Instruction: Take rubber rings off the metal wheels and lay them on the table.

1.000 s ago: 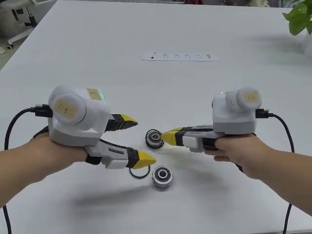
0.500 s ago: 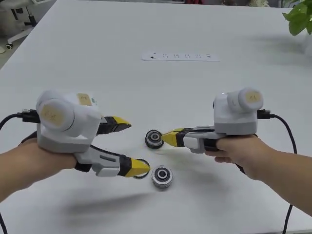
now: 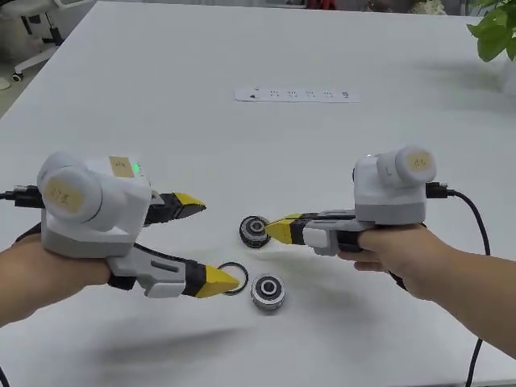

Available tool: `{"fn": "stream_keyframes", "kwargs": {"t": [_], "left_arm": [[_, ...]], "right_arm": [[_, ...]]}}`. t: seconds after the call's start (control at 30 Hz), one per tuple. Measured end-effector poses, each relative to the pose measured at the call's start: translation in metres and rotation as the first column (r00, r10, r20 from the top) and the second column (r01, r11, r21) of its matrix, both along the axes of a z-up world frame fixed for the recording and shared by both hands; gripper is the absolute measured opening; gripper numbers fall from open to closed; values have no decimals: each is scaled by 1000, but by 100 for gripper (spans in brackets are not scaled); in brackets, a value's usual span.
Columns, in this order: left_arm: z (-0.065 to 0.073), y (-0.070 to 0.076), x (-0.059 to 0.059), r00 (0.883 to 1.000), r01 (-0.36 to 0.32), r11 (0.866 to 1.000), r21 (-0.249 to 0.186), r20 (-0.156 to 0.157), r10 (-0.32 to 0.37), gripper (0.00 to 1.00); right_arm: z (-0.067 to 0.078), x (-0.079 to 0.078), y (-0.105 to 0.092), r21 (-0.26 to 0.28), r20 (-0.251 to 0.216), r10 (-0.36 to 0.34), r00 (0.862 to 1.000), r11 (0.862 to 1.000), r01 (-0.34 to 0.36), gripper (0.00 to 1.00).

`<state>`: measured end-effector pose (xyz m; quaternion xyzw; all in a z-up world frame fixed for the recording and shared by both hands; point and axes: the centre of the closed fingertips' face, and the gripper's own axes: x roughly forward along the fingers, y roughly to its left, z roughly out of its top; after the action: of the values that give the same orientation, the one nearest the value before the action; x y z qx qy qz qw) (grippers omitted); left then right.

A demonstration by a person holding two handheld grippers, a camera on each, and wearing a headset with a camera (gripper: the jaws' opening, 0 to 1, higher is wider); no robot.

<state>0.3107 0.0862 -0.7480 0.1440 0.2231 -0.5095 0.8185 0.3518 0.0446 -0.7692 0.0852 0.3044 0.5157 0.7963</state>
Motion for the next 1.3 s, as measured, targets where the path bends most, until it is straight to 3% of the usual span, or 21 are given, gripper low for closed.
{"fn": "stream_keyframes", "kwargs": {"t": [0.43, 0.87, 1.3], "left_arm": [[1, 6, -6, 1000, 1, 1000, 10, 7, -1, 73], [1, 11, -12, 1000, 8, 1000, 21, 17, -8, 74], [-2, 19, -21, 1000, -5, 1000, 26, 3, 5, 75]], "right_arm": [[8, -19, 11, 16, -22, 50, 999, 999, -50, 0], [5, -34, 18, 15, -46, 100, 994, 995, -99, 0], [1, -45, 26, 14, -65, 149, 987, 989, -148, 0]]}}
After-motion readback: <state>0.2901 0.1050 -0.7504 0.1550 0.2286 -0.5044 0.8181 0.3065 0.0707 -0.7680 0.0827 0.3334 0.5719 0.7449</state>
